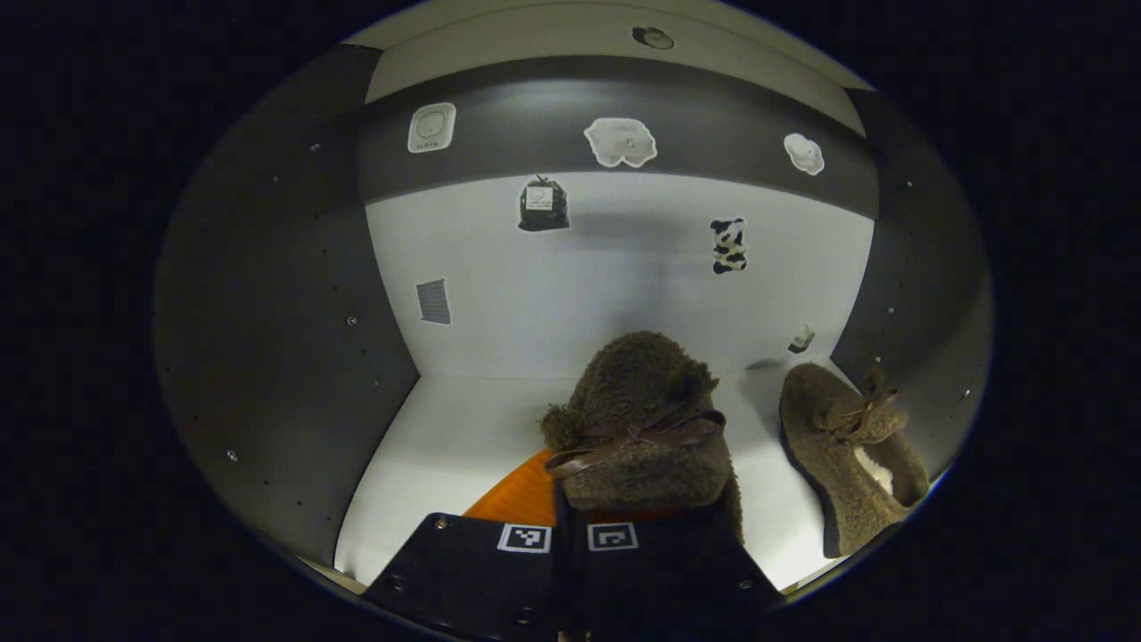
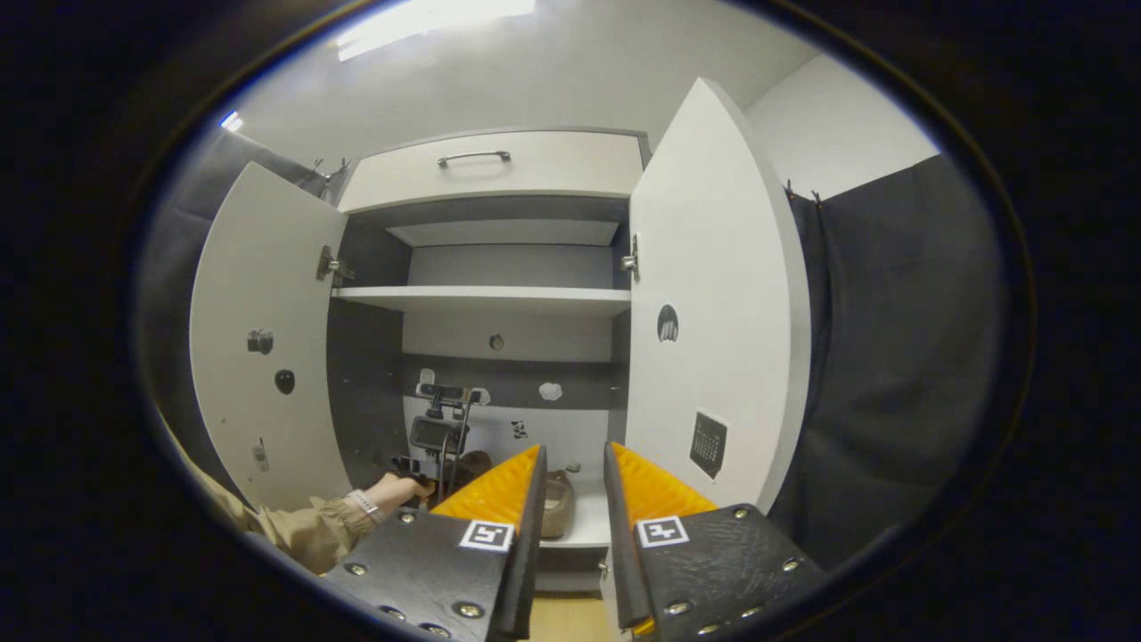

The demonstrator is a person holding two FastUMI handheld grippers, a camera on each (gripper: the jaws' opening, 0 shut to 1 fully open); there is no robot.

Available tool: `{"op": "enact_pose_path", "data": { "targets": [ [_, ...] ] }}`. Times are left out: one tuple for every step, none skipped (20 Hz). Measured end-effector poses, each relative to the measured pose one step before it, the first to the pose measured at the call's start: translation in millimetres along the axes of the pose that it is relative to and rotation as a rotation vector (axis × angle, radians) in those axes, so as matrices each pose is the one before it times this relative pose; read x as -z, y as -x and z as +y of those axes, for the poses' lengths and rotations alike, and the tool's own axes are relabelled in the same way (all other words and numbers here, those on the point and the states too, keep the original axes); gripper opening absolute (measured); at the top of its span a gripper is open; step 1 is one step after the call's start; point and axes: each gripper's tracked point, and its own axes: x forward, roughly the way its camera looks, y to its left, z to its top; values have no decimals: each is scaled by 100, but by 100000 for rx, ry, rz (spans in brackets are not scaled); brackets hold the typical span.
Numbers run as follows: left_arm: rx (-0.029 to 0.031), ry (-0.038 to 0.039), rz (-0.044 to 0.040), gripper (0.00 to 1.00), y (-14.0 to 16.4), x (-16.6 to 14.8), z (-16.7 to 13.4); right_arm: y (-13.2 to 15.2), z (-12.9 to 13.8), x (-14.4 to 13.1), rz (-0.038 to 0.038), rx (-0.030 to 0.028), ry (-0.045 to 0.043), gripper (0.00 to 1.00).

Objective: Grab one shoe with the right hand and put it into the shoe cabinet, grab the other shoe with the left hand and put it into the shoe cabinet; then close the right door with the right hand and the left door with the left hand.

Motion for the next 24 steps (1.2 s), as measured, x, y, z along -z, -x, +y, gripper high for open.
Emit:
{"op": "enact_pose_path", "data": {
  "targets": [
    [100, -389, 490, 1, -242, 128, -54, 62, -55, -57, -104, 40, 100, 36],
    [400, -185, 645, 5, -52, 122, -182, 43, -64, 65, 51, -10, 146, 36],
    [420, -110, 1666, 8, -59, 383, -126, 109, -35, -13, -5, -87, 107, 36],
    [975, 117, 1420, 12, 107, 381, -262, 24, -96, -27, -110, 33, -23, 36],
    [-339, -74, 622, 14, 205, 97, 34, 102, -69, 16, -93, -111, -204, 36],
    [285, -310, -749, 22, 98, -204, -44, 83, -47, 62, 82, -238, -283, 36],
    [-192, -437, -1219, 25, 277, -390, 46, 129, -11, 0, -27, -339, -315, 36],
    [-394, -859, -1048, 27, 377, -334, 57, 57, -66, 30, -3, -314, -340, 36],
    [-806, -1101, 114, 31, 475, -72, 146, 106, -66, -55, -136, -369, -396, 36],
    [-285, -509, 226, 39, 563, 17, 2, 263, -59, 7, -281, -427, -362, 36],
    [476, 314, -422, 43, 603, -144, -204, 230, -17, -112, -329, -531, -241, 36],
    [-383, 483, -430, 49, 749, -143, 115, 198, -24, -1, -259, -618, -234, 36],
    [-200, 362, -150, 51, 742, -36, 82, 239, 4, -89, -233, -668, -192, 33],
    [-112, 175, -125, 61, 942, -18, 22, 278, -104, -28, -167, -726, -289, 36],
    [-188, -391, -559, 65, 1031, -117, 84, 259, -30, 25, -132, -652, -357, 33],
    [-282, -625, -1742, 70, 1138, -319, 126, 300, -67, -70, -80, -852, -462, 36],
    [86, -435, -1446, 71, 1159, -279, -18, 230, -86, 13, 62, -800, -375, 33],
    [-302, -357, -1199, 72, 1336, -129, 51, 328, -81, 51, 42, -772, -213, 36],
    [-303, 136, -1552, 74, 1530, -247, 119, 380, -136, 19, -97, -684, -183, 36],
    [789, 813, -1913, 79, 1360, -259, -239, 335, -77, -5, -5, -881, -273, 36],
    [542, 942, -1557, 80, 1404, -268, -149, 339, -136, -38, -56, -748, -352, 36],
    [104, 795, -1315, 80, 1373, -129, 40, 366, -231, -27, 42, -756, -311, 33],
    [-267, 572, -1205, 80, 1317, -241, 61, 338, -215, -50, 29, -569, -248, 36],
    [-35, 363, -1525, 81, 1298, -262, 3, 471, -258, -41, 182, -513, -263, 36]
  ]
}}
